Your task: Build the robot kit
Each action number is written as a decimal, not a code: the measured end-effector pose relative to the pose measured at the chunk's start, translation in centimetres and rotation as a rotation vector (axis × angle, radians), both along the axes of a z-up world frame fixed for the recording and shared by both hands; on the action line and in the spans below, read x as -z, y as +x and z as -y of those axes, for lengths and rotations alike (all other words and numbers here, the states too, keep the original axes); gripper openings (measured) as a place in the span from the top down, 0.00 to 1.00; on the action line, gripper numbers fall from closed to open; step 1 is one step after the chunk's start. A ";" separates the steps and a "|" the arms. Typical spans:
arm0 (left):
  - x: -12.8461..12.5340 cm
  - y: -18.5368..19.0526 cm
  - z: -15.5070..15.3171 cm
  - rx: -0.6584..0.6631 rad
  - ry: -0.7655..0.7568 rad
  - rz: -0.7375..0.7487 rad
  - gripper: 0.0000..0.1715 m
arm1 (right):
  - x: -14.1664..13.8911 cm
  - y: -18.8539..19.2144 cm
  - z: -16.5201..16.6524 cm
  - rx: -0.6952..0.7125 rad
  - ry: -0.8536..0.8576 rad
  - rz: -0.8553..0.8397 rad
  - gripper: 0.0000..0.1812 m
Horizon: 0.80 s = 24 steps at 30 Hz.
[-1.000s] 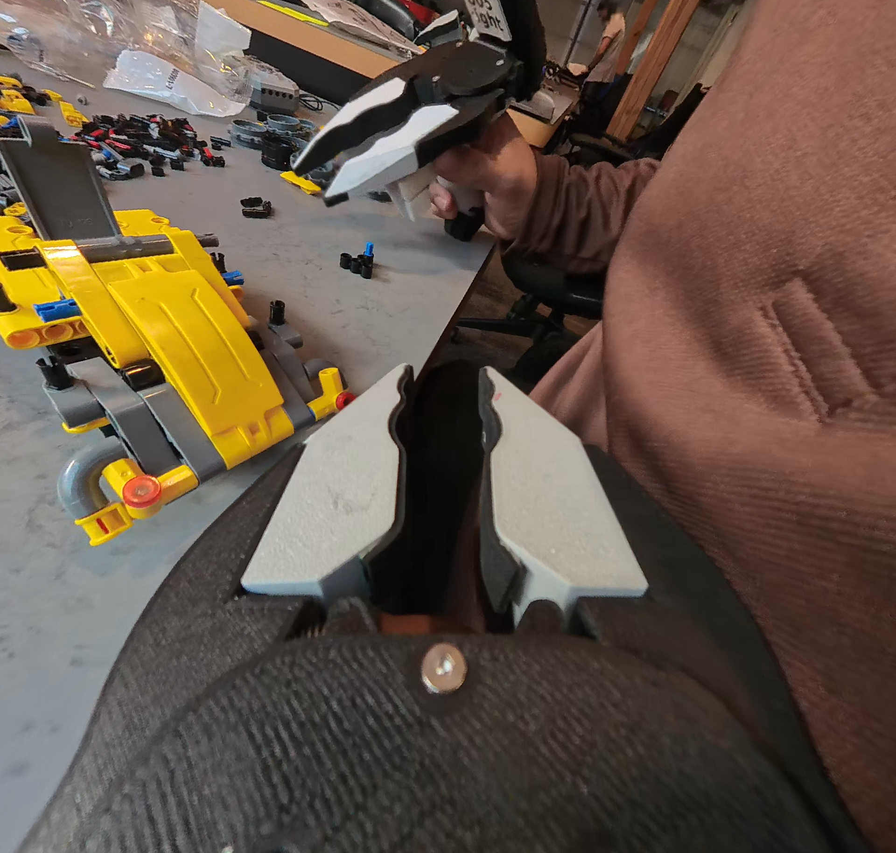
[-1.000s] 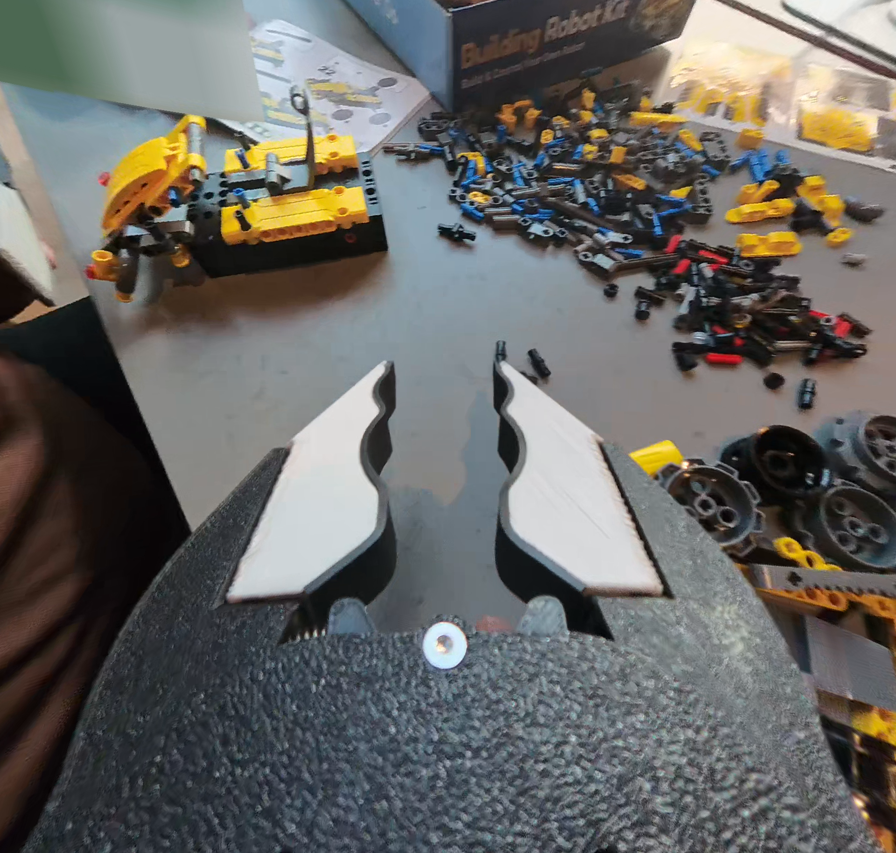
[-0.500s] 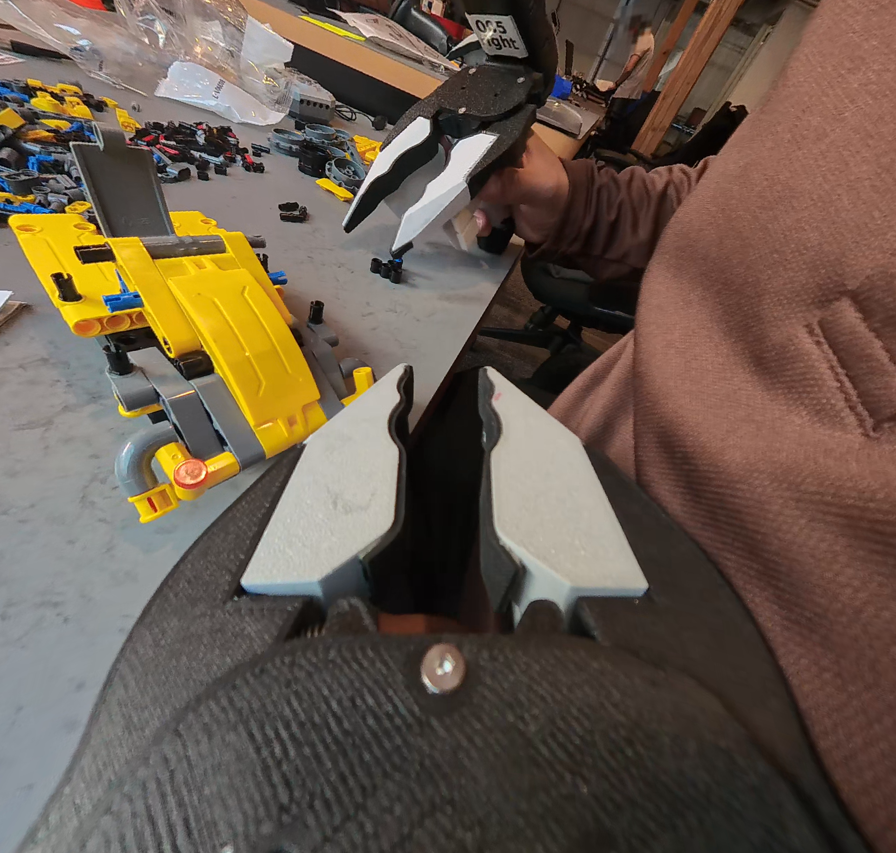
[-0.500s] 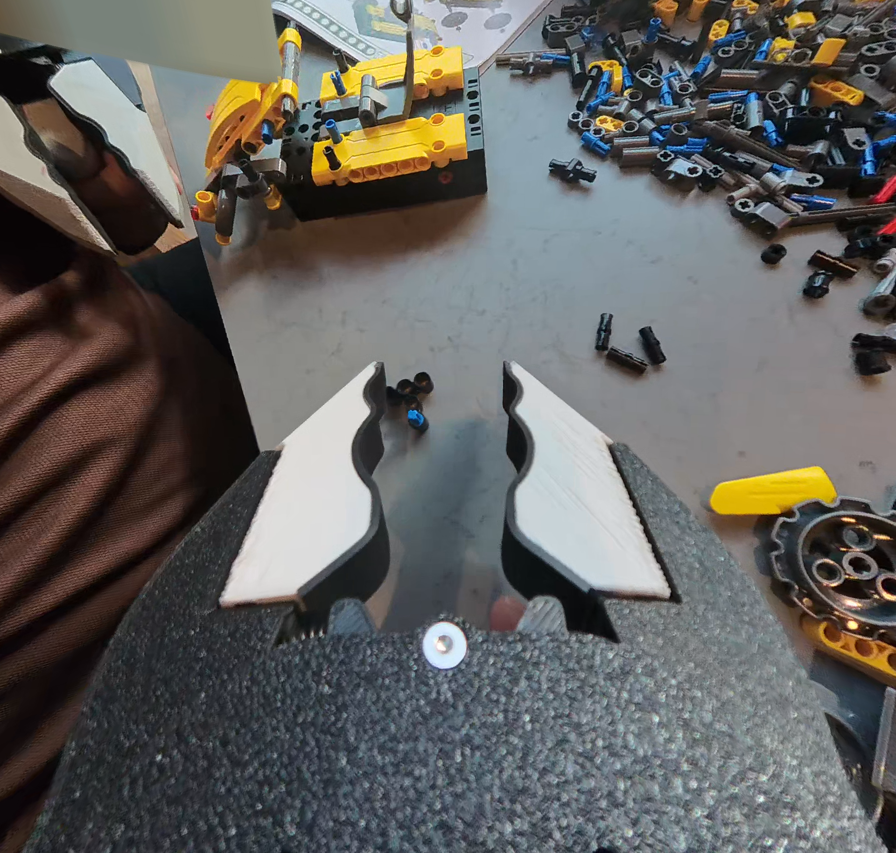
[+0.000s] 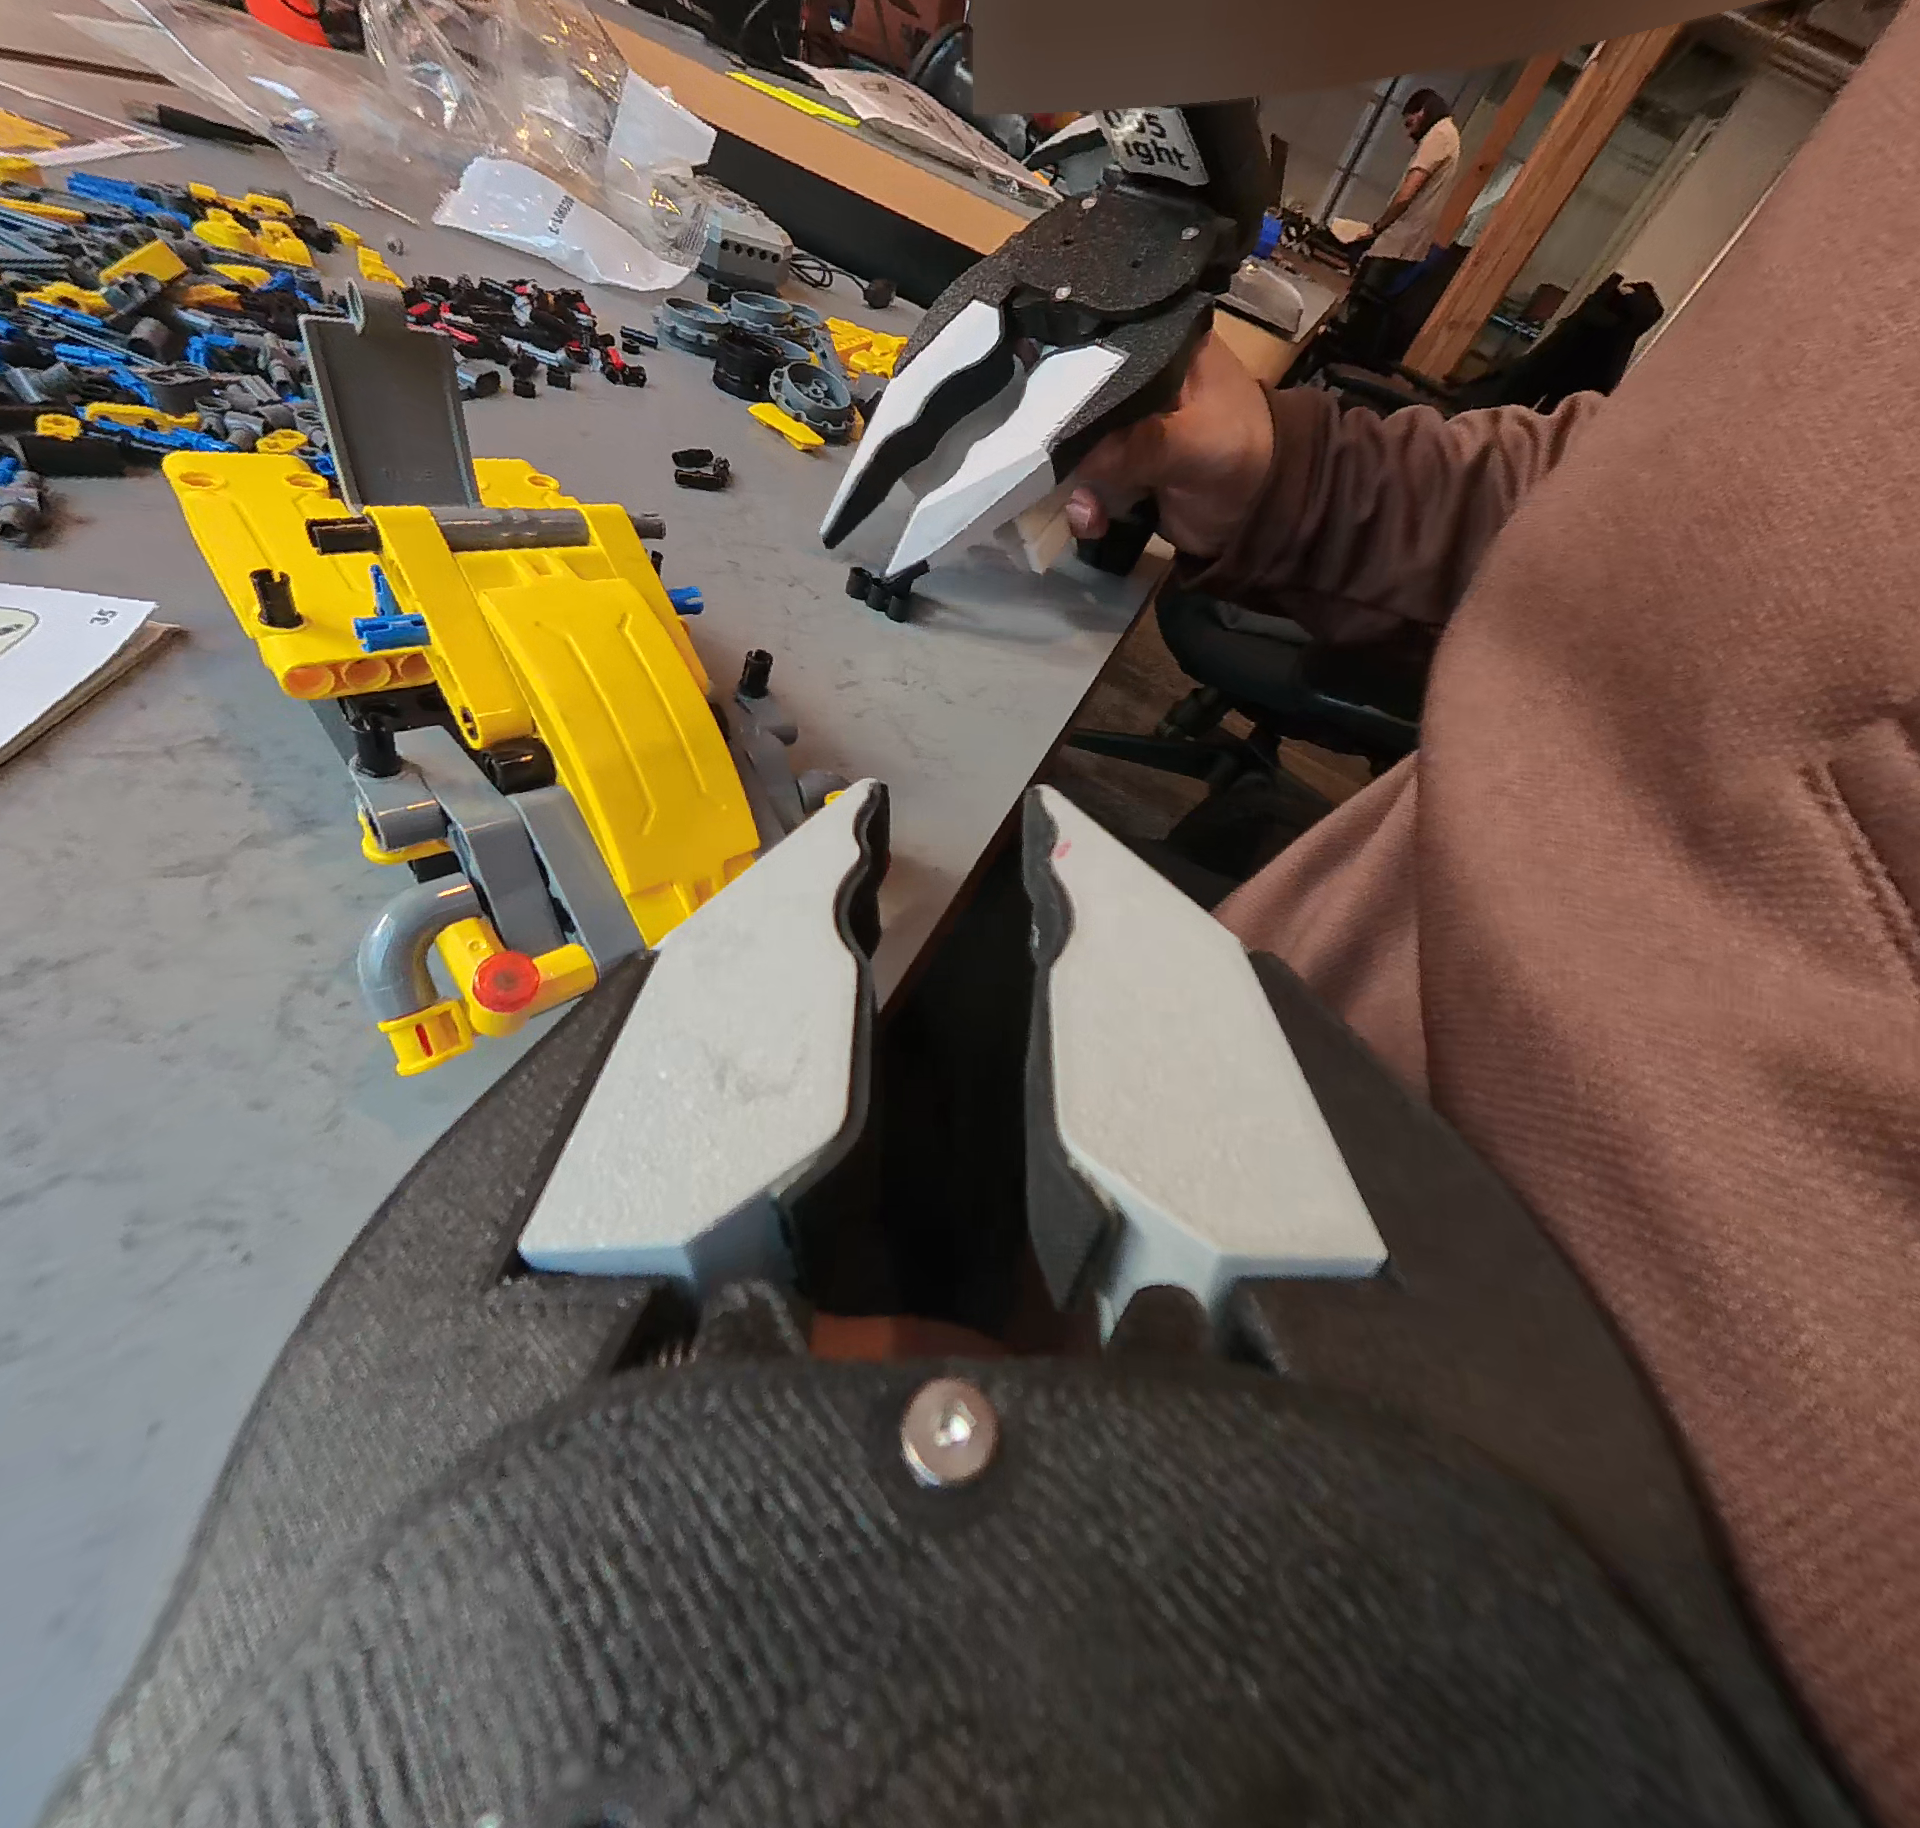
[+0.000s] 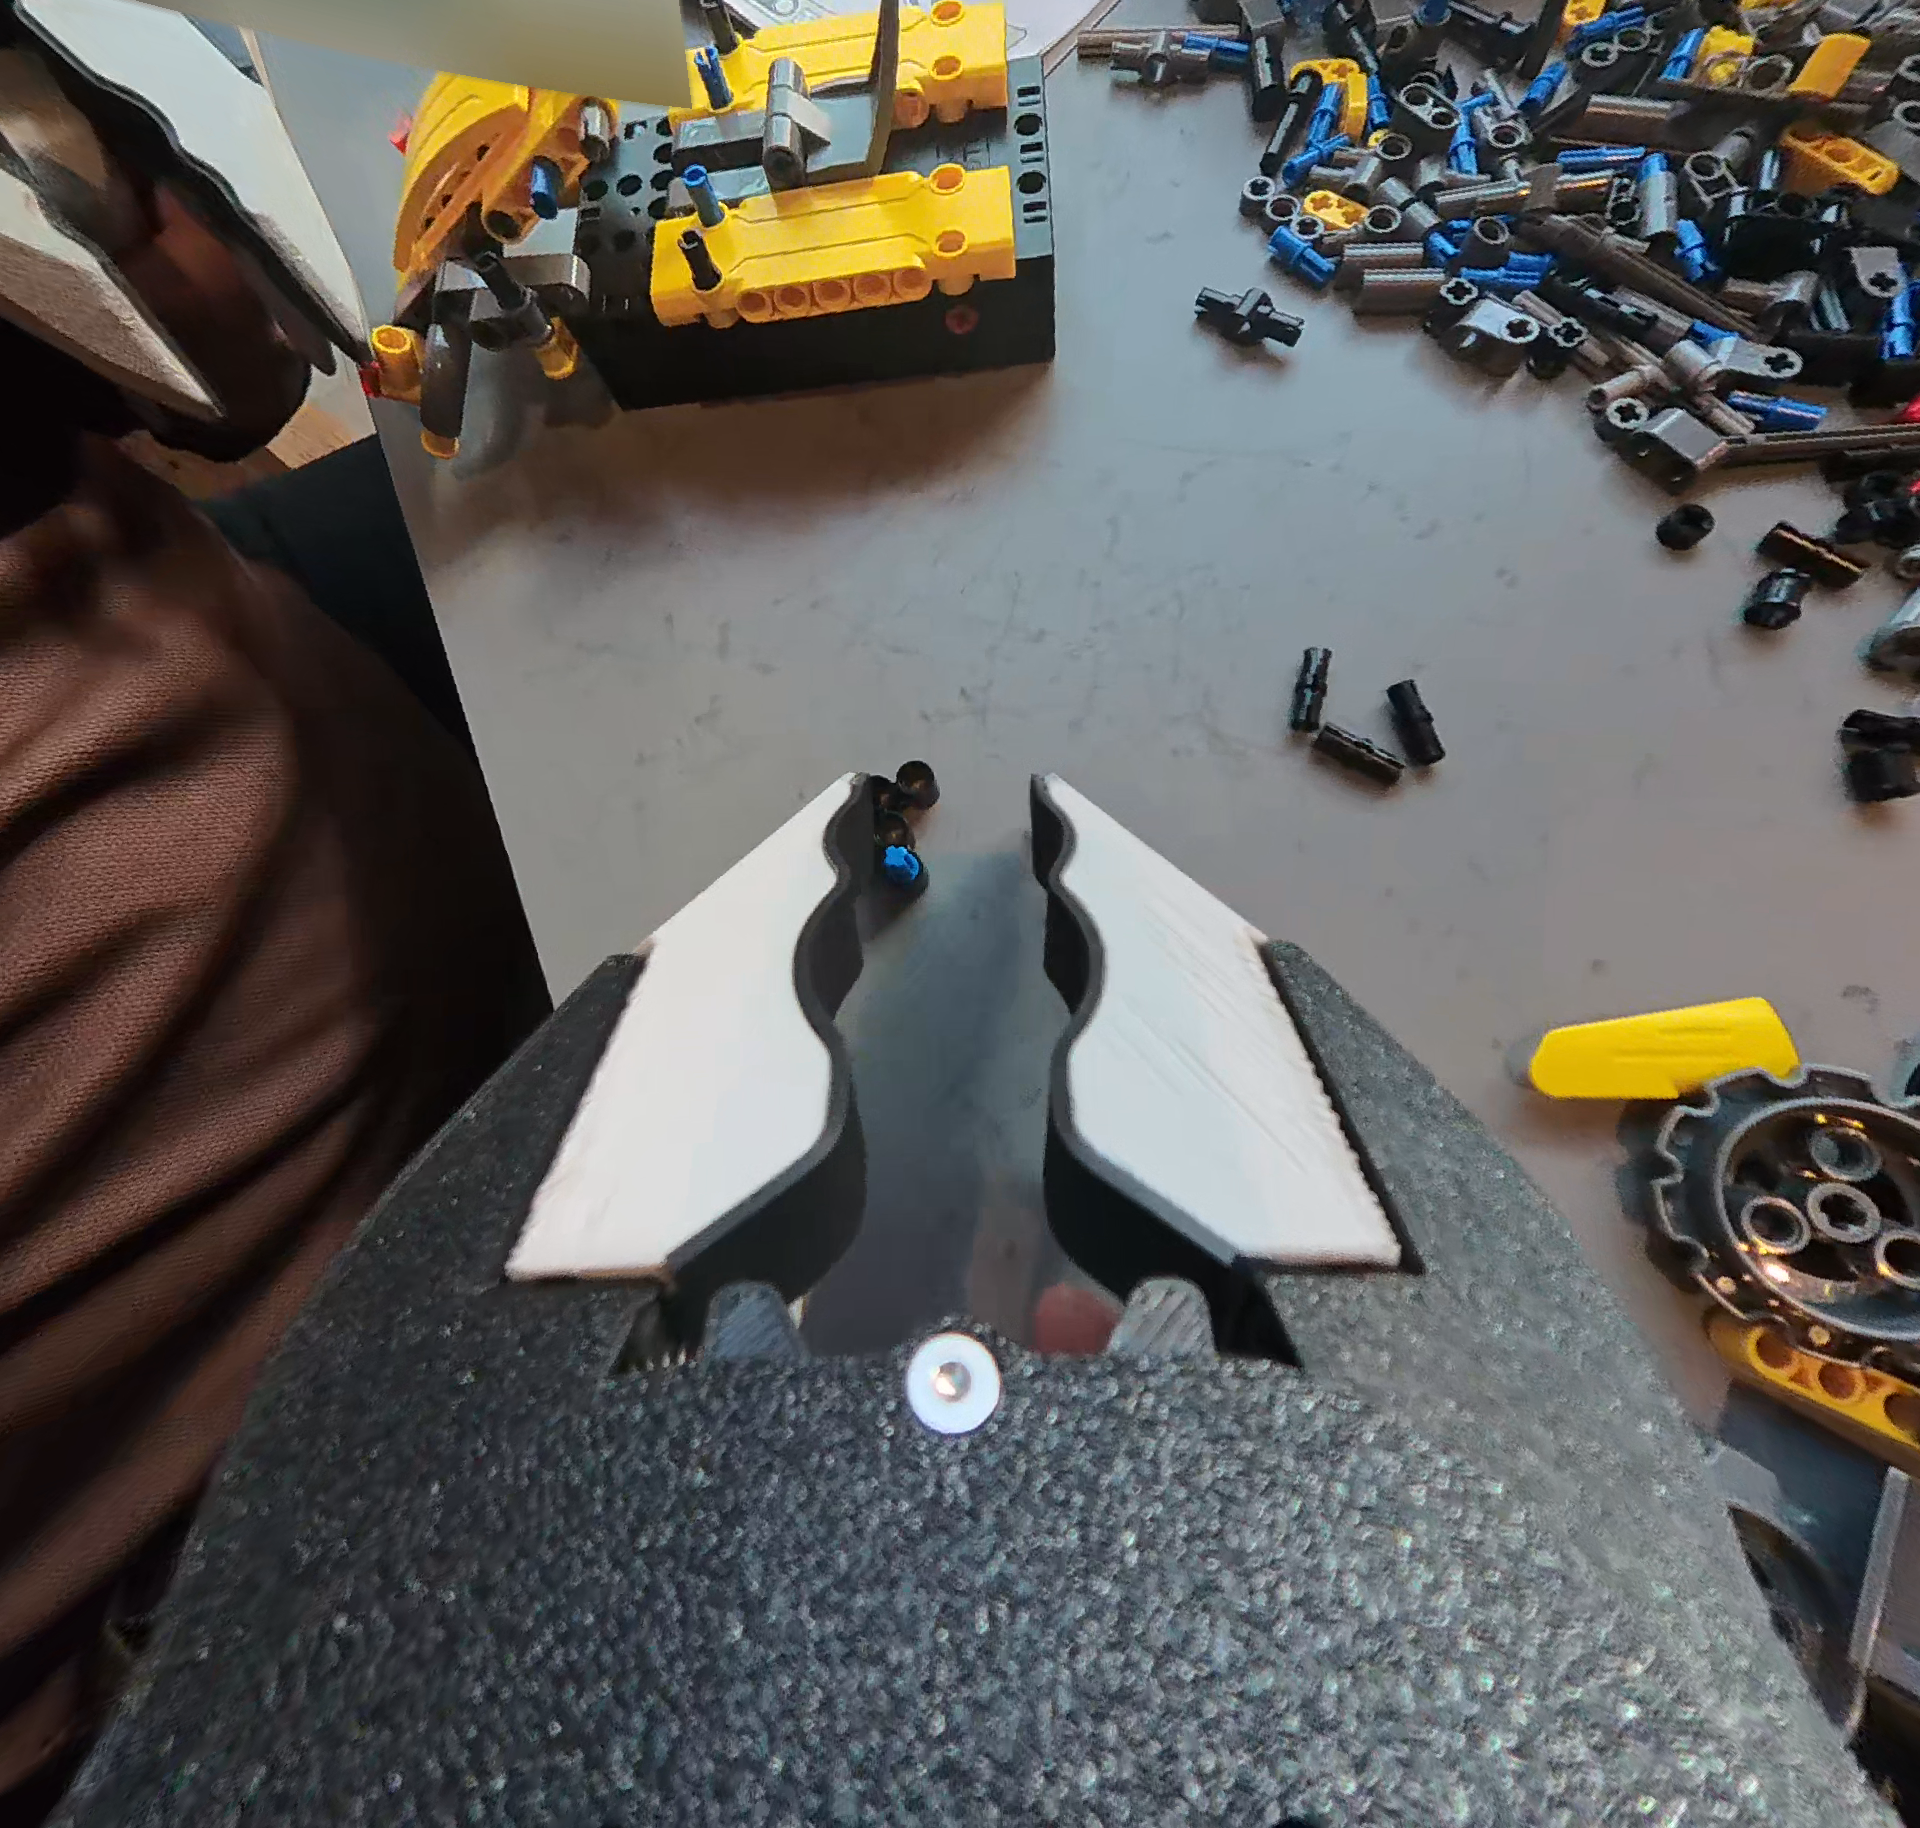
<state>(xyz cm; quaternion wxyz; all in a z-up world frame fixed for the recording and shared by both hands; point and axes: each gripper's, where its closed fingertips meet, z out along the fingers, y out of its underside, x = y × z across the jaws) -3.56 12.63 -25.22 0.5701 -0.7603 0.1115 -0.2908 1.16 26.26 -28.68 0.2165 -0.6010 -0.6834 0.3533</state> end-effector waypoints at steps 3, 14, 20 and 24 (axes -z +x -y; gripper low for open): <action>0.1 0.1 0.0 0.002 0.003 -0.019 0.87 | 0.0 -0.2 0.0 0.001 -0.001 0.000 0.86; 0.2 0.3 0.0 0.008 0.001 -0.022 0.87 | -0.3 0.2 -0.3 0.036 -0.013 -0.015 0.80; 0.3 0.4 0.0 0.011 0.000 -0.029 0.87 | 0.3 0.6 -1.1 0.051 0.040 0.015 0.80; 0.3 0.4 0.0 0.011 0.002 -0.034 0.86 | 0.0 0.7 -1.8 0.077 0.037 -0.001 0.80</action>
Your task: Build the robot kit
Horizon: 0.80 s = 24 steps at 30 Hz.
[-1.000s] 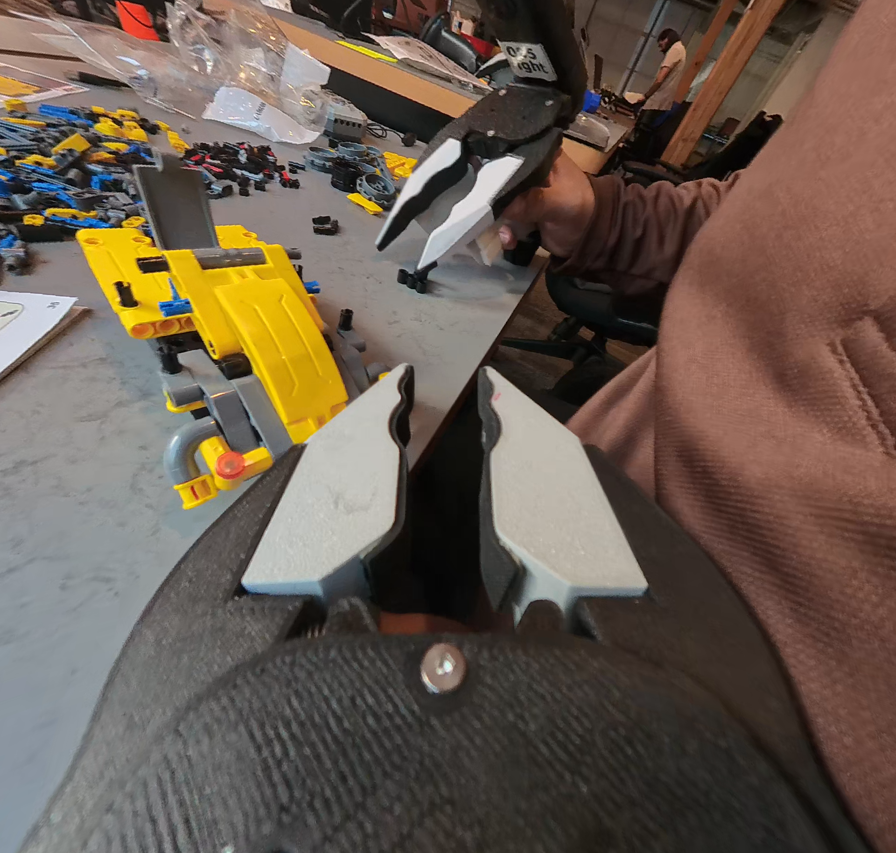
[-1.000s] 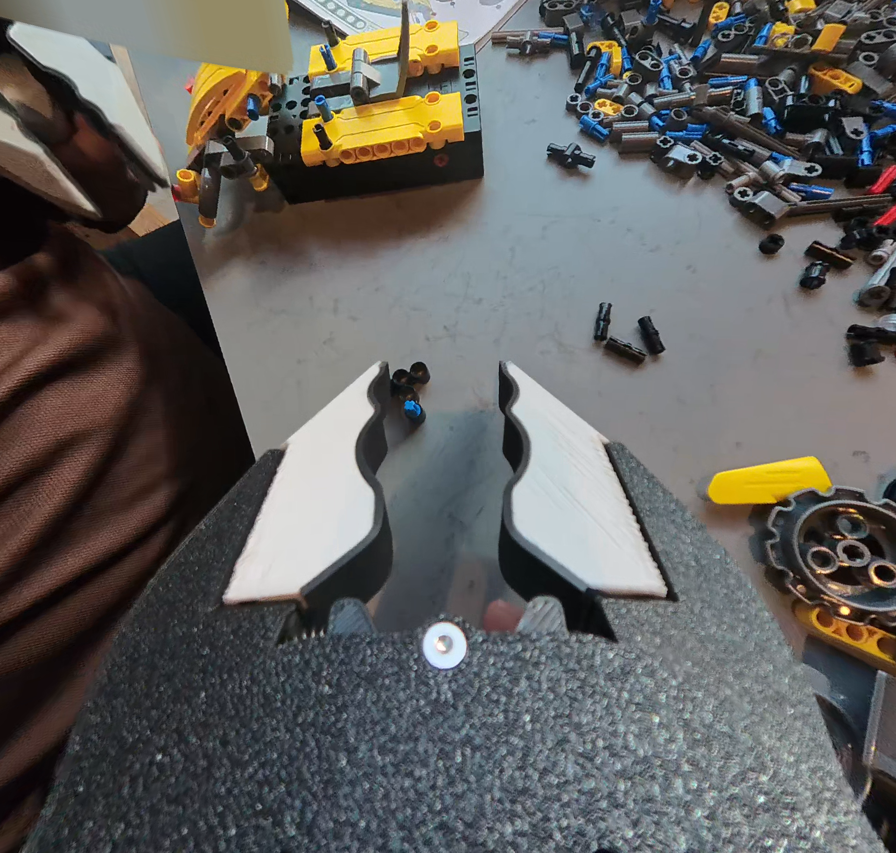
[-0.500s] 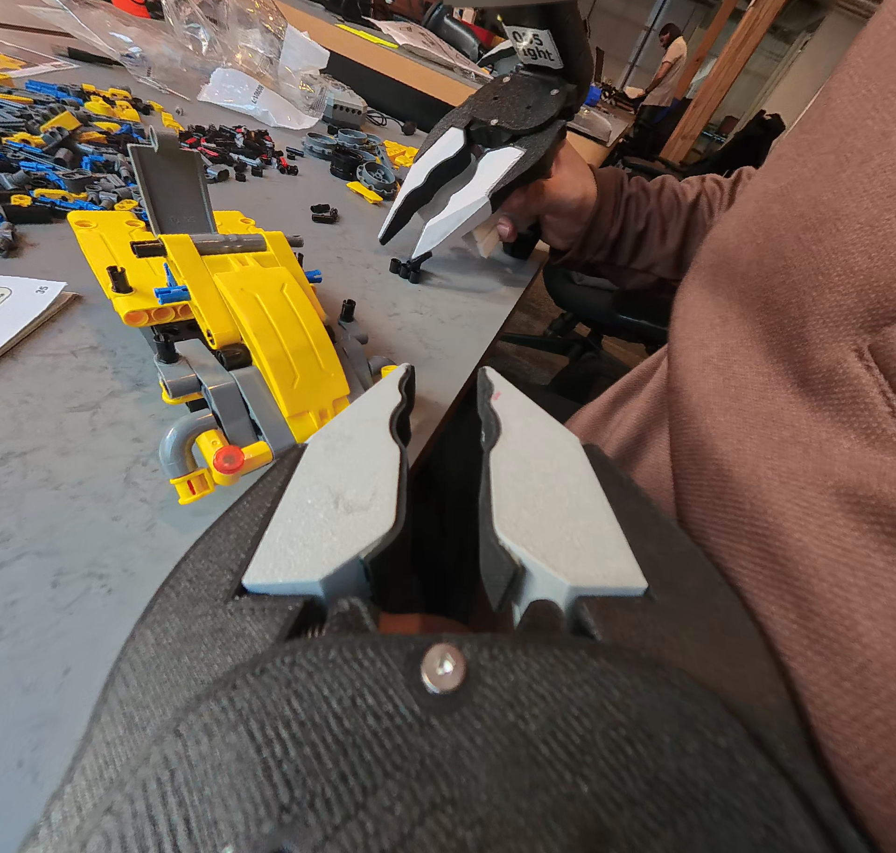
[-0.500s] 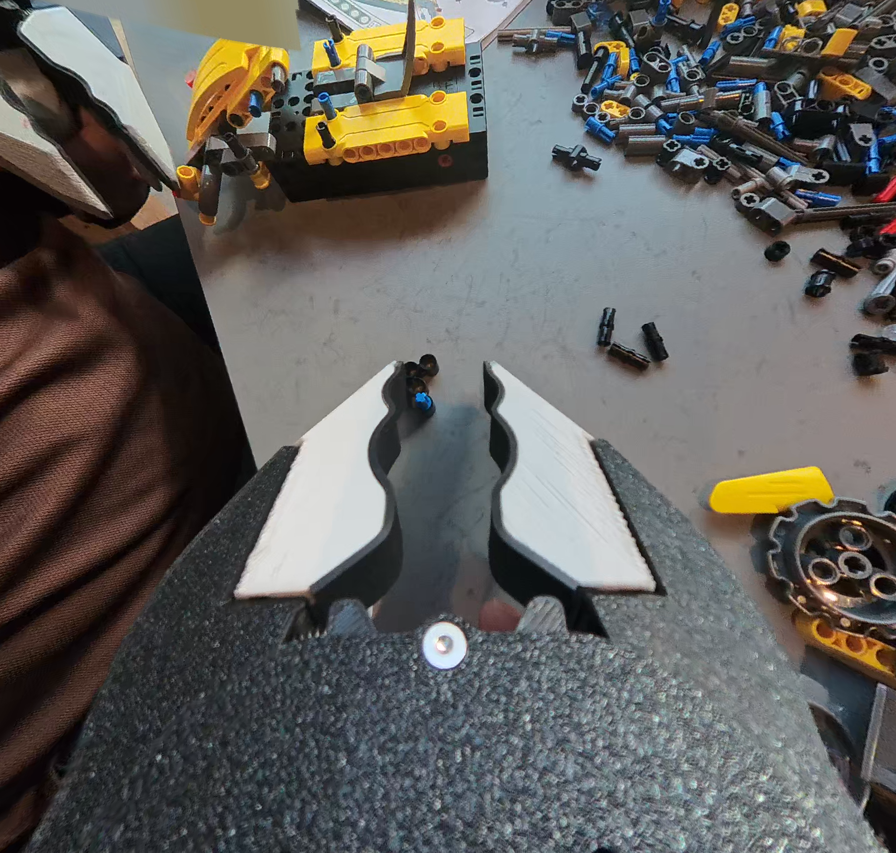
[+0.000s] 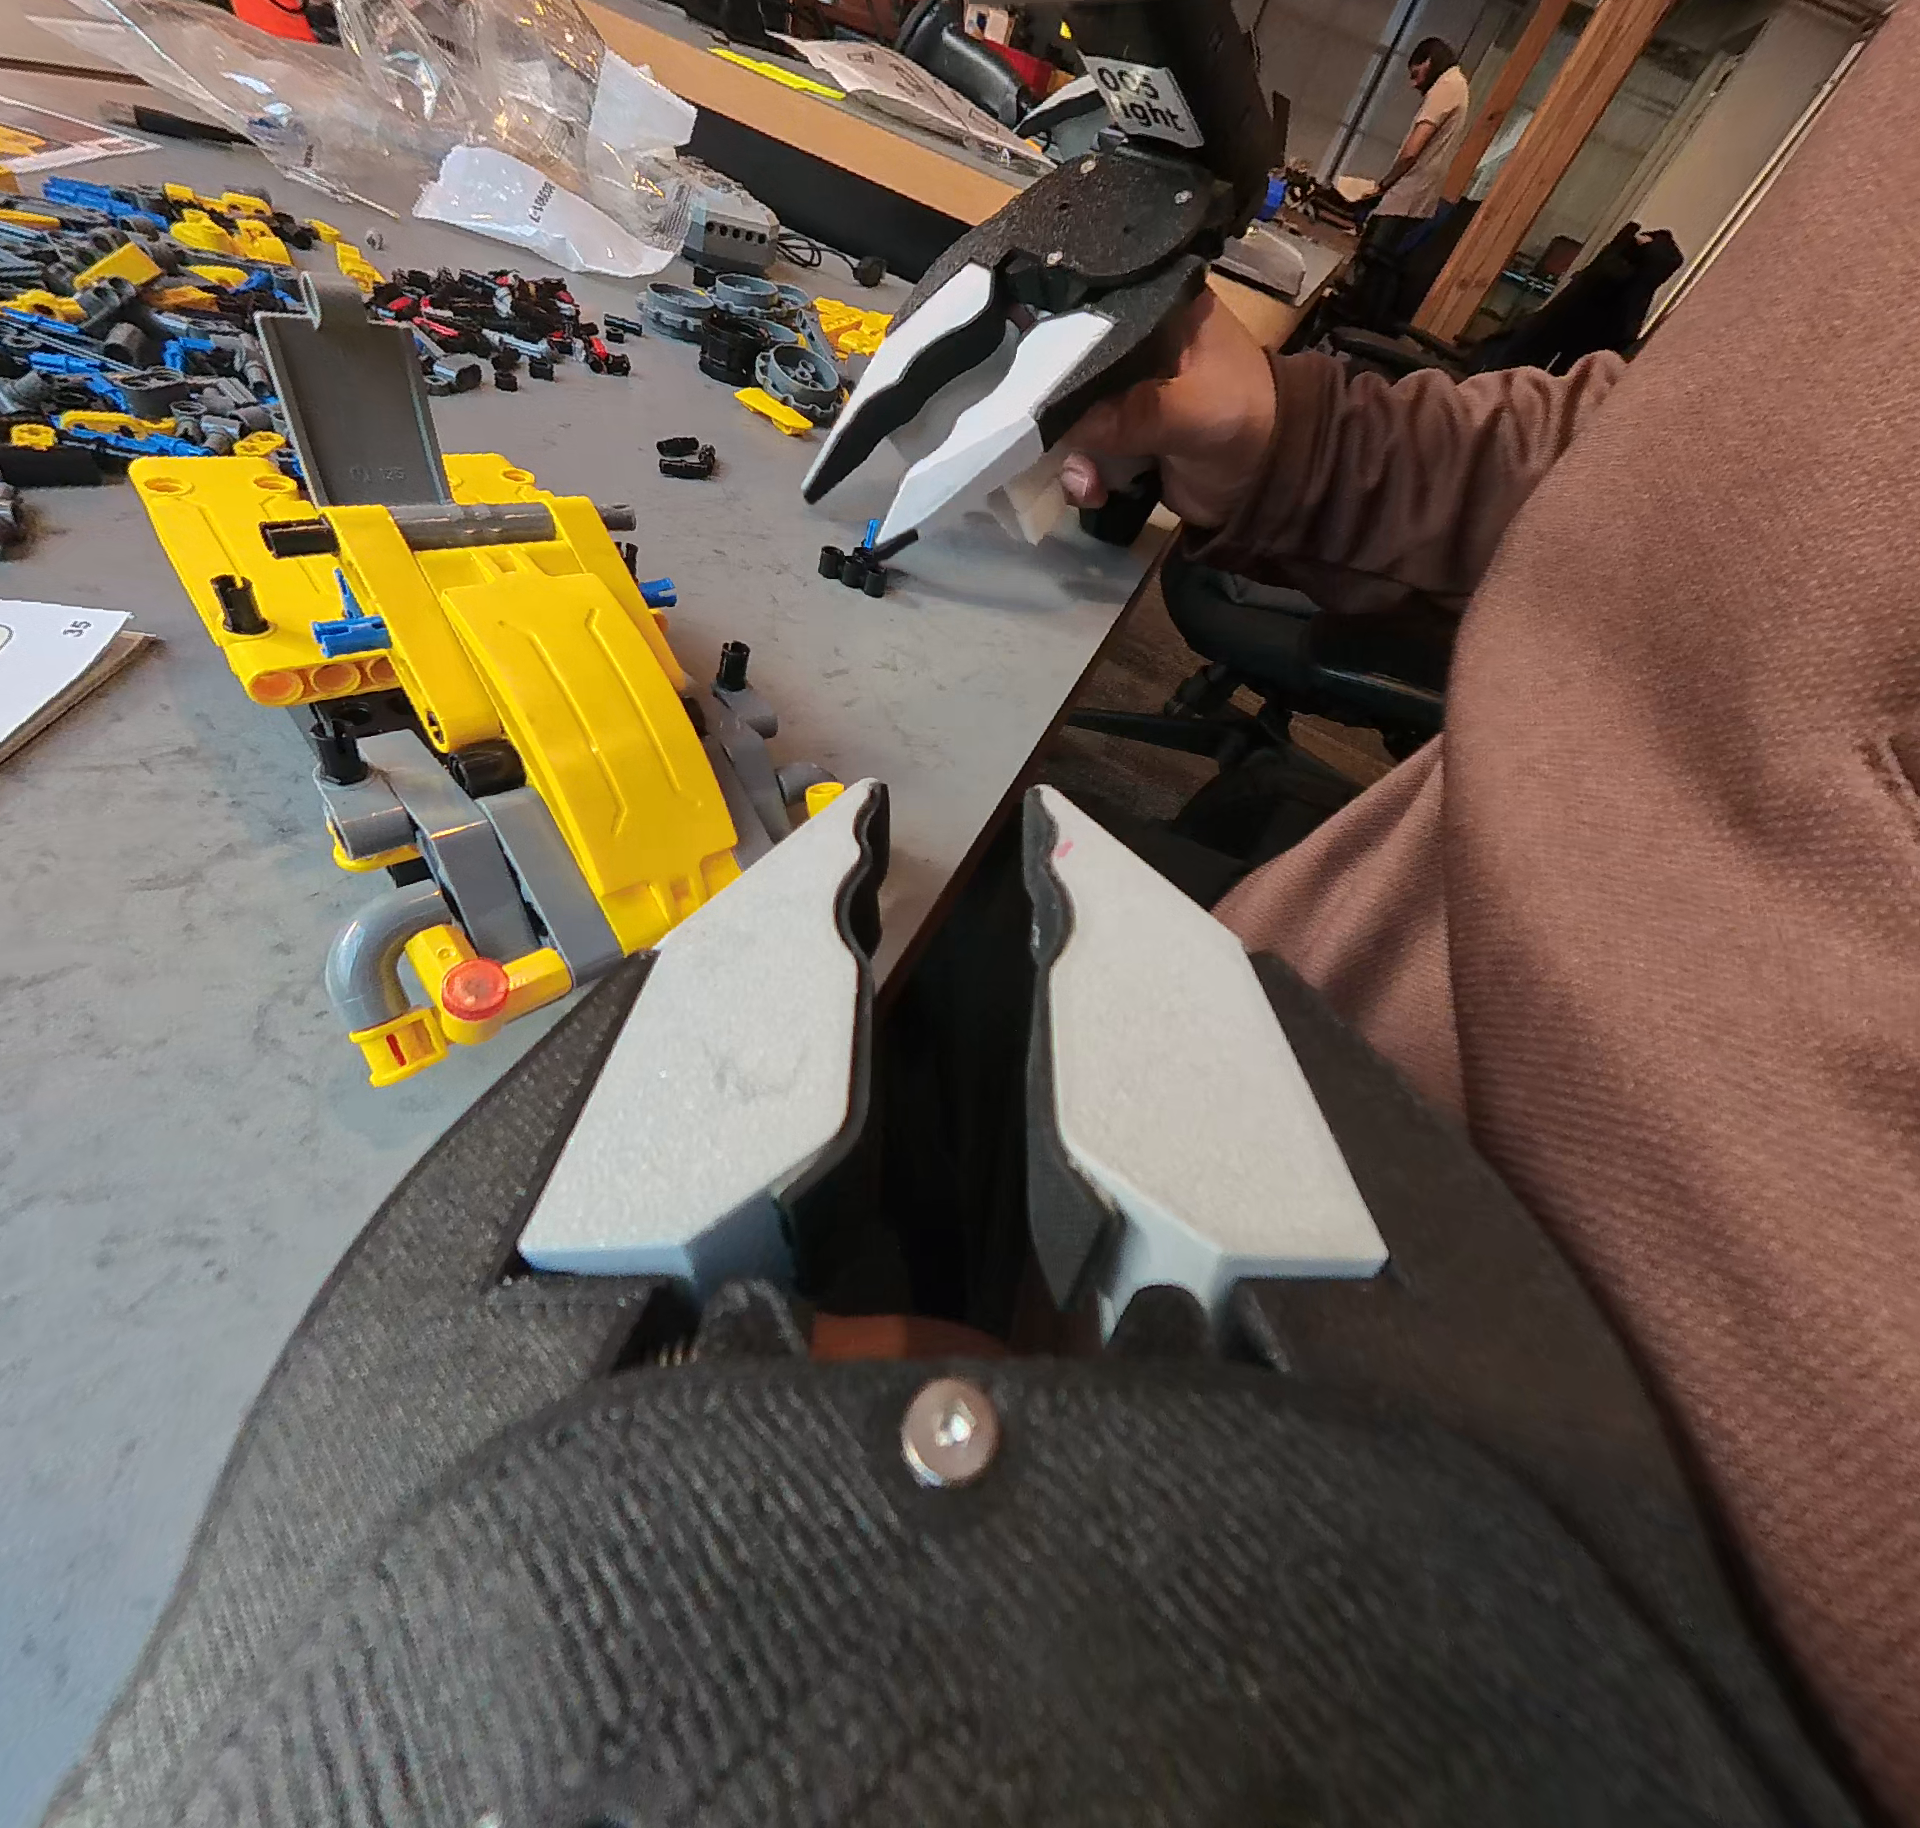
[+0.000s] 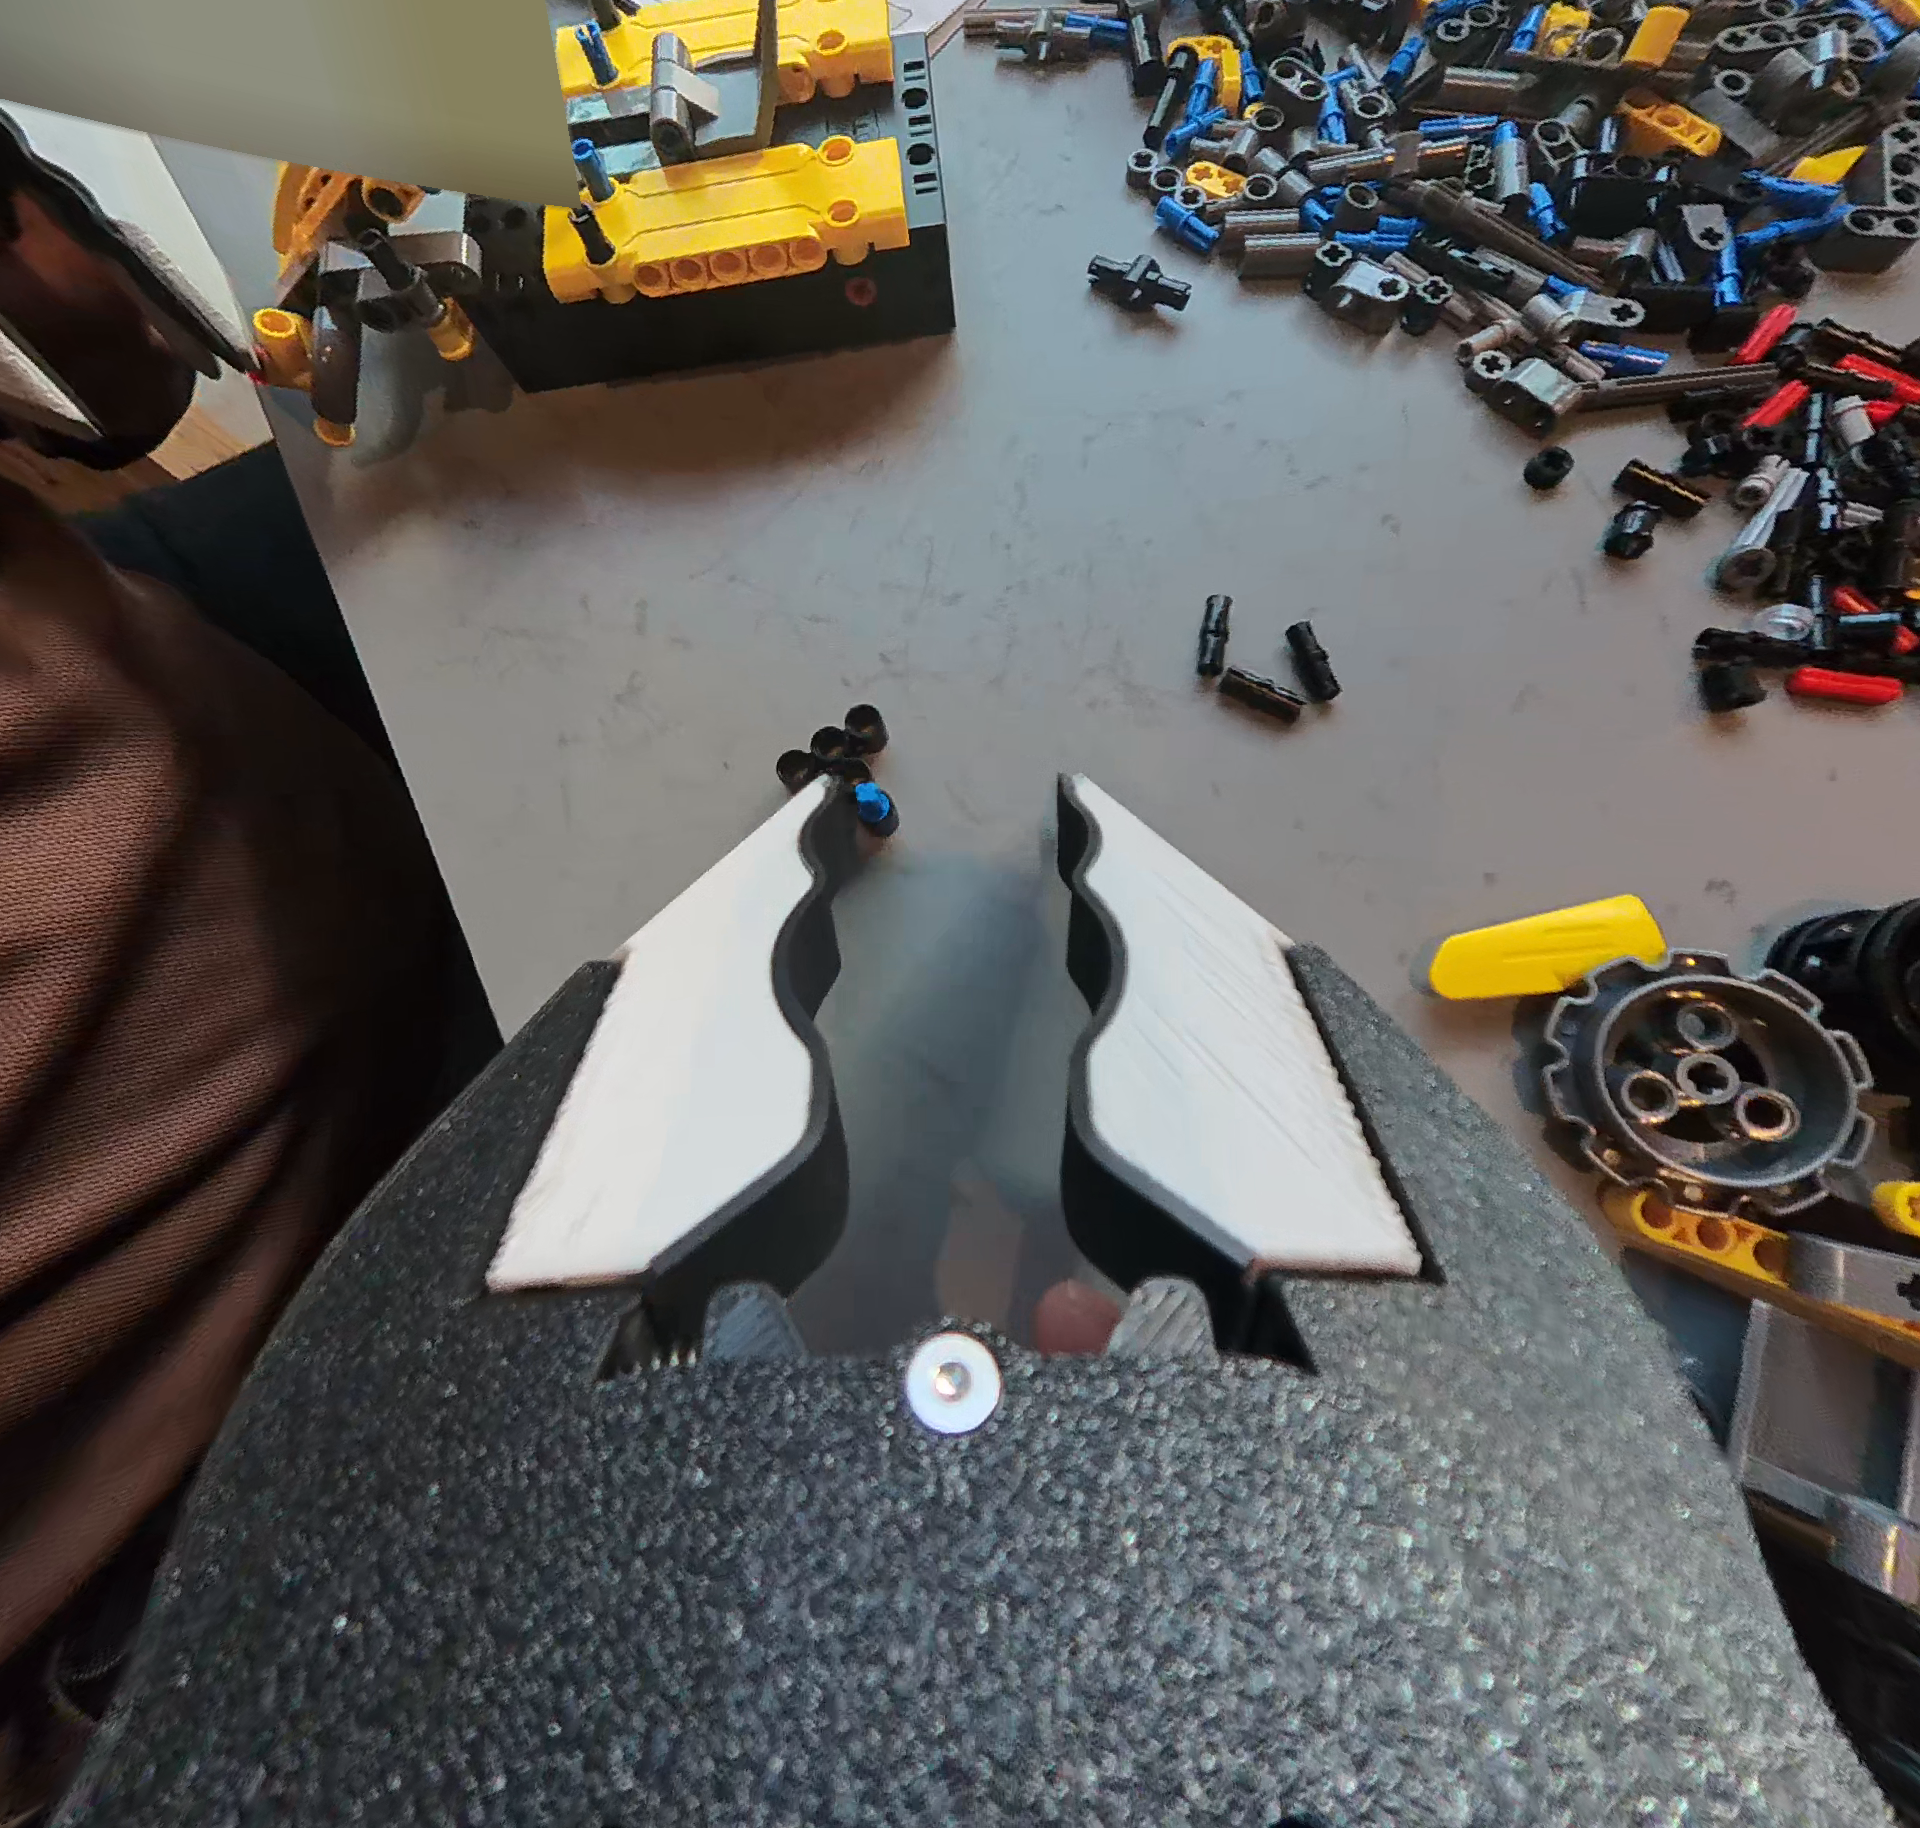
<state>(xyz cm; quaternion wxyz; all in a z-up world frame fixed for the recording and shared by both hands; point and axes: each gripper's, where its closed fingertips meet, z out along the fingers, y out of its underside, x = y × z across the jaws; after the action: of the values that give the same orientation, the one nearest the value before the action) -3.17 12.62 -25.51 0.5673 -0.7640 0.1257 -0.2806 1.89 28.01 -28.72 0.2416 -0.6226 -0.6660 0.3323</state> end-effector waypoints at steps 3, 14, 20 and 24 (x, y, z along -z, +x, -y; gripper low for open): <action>0.0 0.0 0.1 0.000 0.004 -0.003 0.86 | -0.3 0.0 -0.6 0.032 -0.013 -0.023 0.80; -0.1 0.1 0.0 0.005 0.003 0.009 0.87 | -1.1 0.0 -1.1 0.062 -0.017 -0.074 0.79; 0.0 0.2 -0.1 0.006 0.003 0.004 0.86 | -1.4 -0.1 -1.5 0.080 -0.006 -0.099 0.78; 0.2 0.2 -0.1 0.009 0.000 0.002 0.86 | -1.8 -0.2 -1.9 0.105 -0.001 -0.122 0.77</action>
<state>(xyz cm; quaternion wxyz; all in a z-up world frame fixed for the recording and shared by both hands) -2.97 12.73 -25.67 0.5663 -0.7631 0.1286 -0.2837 1.68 29.94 -26.95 0.2987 -0.6353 -0.6163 0.3569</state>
